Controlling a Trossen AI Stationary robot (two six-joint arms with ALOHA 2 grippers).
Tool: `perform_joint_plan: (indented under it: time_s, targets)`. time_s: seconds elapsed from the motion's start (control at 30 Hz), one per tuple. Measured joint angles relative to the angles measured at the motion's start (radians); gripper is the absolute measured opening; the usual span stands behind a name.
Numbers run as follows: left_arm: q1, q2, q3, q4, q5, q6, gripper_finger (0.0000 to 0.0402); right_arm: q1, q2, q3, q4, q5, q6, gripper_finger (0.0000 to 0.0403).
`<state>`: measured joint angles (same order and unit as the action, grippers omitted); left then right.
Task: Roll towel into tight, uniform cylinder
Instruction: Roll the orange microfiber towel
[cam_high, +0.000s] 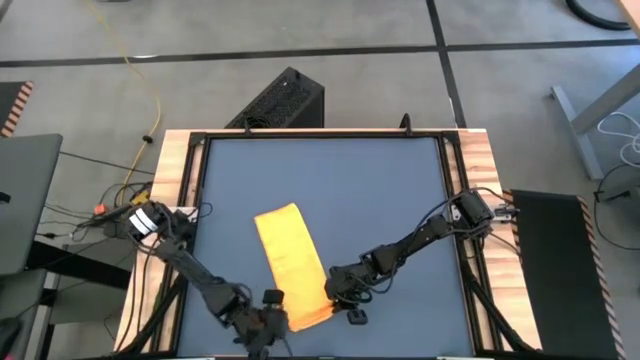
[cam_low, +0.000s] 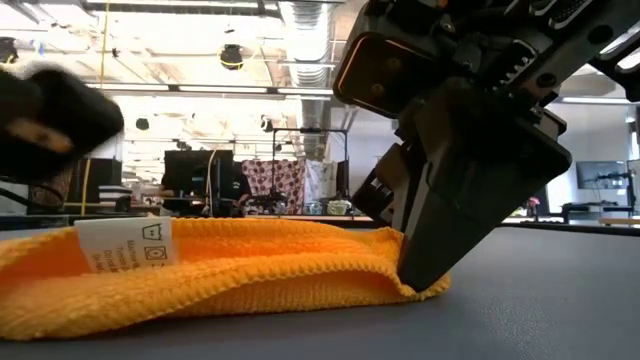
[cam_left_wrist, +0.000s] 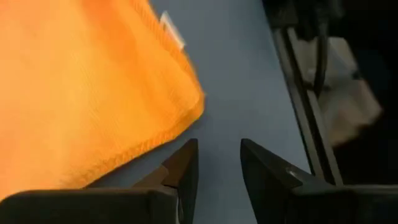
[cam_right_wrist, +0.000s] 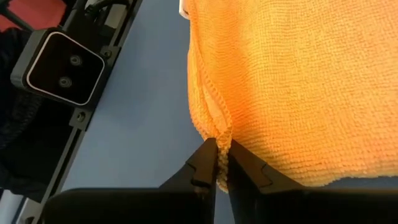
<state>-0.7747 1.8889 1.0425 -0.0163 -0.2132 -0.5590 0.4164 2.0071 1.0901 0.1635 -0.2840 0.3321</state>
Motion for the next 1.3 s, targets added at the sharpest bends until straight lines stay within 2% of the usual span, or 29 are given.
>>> perform_joint_plan:
  time_s: [0.17, 0.23, 0.4, 0.57, 0.73, 0.87, 1.0, 1.13, 1.3]
  targets:
    - [-0.085, 0.012, 0.001, 0.062, -0.382, 0.070, 0.0109, 0.000, 0.000, 0.000, 0.002, 0.001, 0.000, 0.0056]
    - [-0.098, 0.020, 0.002, 0.123, -0.455, 0.152, 0.0109, 0.000, 0.000, 0.000, 0.003, 0.002, 0.000, 0.0057]
    - [-0.087, 0.087, 0.081, 0.147, -0.446, 0.328, 0.0110, 0.000, 0.000, 0.000, 0.005, 0.003, 0.000, 0.0057]
    - [-0.081, 0.177, 0.224, -0.035, -0.461, 0.394, 0.0110, 0.003, 0.000, 0.000, 0.006, 0.017, 0.000, 0.0057]
    - [-0.080, 0.260, 0.350, -0.252, -0.465, 0.361, 0.0110, 0.002, 0.000, 0.000, 0.005, 0.019, 0.000, 0.0057]
    - [-0.073, 0.313, 0.412, -0.313, -0.469, 0.342, 0.0110, 0.002, 0.000, 0.000, 0.003, 0.019, 0.000, 0.0057]
    - [-0.059, 0.318, 0.420, -0.362, -0.448, 0.254, 0.0106, 0.002, 0.000, 0.000, 0.003, 0.019, 0.001, 0.0057]
    - [-0.044, 0.311, 0.421, -0.425, -0.397, 0.133, 0.0080, 0.003, 0.000, 0.000, 0.003, 0.019, 0.001, 0.0057]
    - [-0.020, 0.307, 0.419, -0.455, -0.296, 0.057, 0.0024, 0.006, 0.000, 0.000, 0.005, 0.019, 0.001, 0.0057]
